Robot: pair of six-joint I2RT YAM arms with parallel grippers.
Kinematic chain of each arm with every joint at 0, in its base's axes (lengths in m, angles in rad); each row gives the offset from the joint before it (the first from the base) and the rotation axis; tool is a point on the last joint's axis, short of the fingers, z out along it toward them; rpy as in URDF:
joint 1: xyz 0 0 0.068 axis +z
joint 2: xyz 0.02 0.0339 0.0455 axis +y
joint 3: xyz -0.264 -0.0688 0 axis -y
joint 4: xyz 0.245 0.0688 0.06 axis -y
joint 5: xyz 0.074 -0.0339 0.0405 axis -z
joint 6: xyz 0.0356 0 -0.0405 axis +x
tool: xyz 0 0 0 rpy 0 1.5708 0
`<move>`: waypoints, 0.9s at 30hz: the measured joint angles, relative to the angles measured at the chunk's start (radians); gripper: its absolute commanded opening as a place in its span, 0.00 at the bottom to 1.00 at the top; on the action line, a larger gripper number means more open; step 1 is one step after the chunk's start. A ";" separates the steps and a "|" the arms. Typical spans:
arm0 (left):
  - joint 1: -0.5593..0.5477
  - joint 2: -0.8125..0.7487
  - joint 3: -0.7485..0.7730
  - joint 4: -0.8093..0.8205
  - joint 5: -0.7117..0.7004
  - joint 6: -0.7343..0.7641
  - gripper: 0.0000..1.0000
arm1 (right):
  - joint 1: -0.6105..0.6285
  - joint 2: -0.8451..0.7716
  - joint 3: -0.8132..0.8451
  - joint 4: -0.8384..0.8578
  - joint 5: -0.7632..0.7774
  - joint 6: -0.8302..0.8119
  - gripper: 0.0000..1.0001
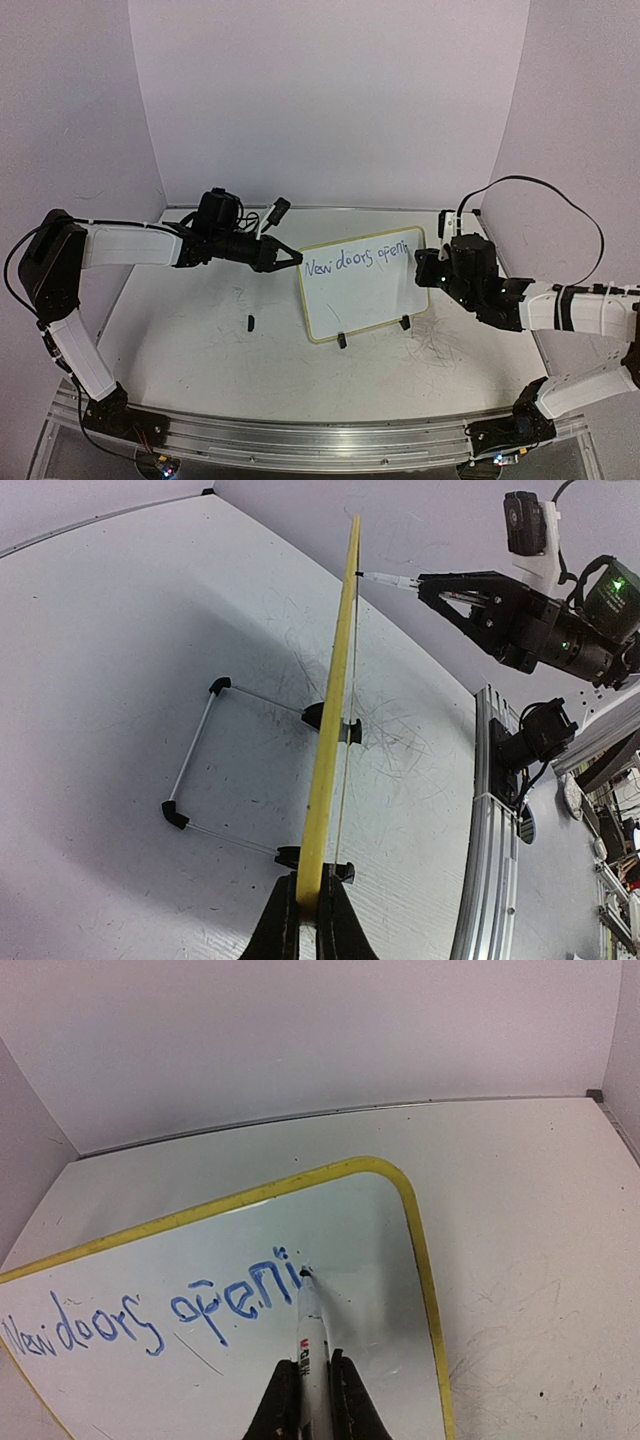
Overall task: Write a sentence on the whiteboard
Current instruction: Write a sentence on the whiteboard stand.
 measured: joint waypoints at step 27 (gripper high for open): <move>0.000 0.000 0.000 0.000 0.000 0.000 0.00 | 0.000 0.000 -0.004 -0.006 -0.003 0.020 0.00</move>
